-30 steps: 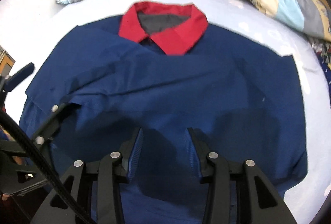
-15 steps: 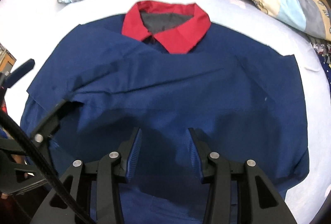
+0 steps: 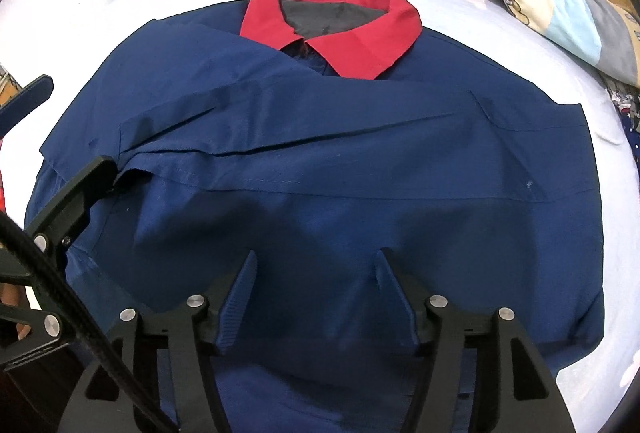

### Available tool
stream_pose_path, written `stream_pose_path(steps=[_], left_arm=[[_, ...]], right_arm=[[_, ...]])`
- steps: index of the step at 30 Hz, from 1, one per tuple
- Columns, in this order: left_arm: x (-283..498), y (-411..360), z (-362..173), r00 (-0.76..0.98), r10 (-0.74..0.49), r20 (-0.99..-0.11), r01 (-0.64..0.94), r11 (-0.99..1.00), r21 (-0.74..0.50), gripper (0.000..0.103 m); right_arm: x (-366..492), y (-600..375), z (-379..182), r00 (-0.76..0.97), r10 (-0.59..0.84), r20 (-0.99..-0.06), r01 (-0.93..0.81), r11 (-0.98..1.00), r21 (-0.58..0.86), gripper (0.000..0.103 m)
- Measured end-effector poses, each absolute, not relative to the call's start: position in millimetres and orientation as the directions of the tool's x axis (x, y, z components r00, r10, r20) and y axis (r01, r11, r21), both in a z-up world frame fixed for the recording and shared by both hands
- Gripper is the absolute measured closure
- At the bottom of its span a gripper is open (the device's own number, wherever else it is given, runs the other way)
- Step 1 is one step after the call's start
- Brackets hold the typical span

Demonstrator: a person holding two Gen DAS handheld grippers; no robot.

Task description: Fold large clothes

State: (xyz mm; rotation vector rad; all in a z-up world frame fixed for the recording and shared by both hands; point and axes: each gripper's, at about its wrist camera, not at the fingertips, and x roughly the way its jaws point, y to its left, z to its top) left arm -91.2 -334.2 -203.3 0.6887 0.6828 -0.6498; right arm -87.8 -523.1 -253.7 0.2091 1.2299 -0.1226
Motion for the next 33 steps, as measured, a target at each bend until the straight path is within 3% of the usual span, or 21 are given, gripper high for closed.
stream_pose_path(steps=[15, 23, 33], left_arm=[[-90.0, -333.1, -203.5, 0.610, -0.303, -0.732, 0.717, 0.605, 0.347, 0.010], [-86.8, -331.7, -204.5, 0.611, -0.296, -0.734, 0.713, 0.610, 0.347, 0.010], [-84.4, -326.0, -203.2, 0.618, -0.286, -0.732, 0.702, 0.620, 0.350, 0.010]], right_arm=[[-88.6, -514.6, -258.4, 0.319, 0.050, -0.946, 0.183, 0.976, 0.114, 0.007], [-88.7, -512.5, -260.7, 0.317, 0.054, -0.947, 0.181, 0.977, 0.116, 0.001], [-88.4, -511.2, -261.0, 0.323, 0.042, -0.945, 0.192, 0.975, 0.109, 0.001]])
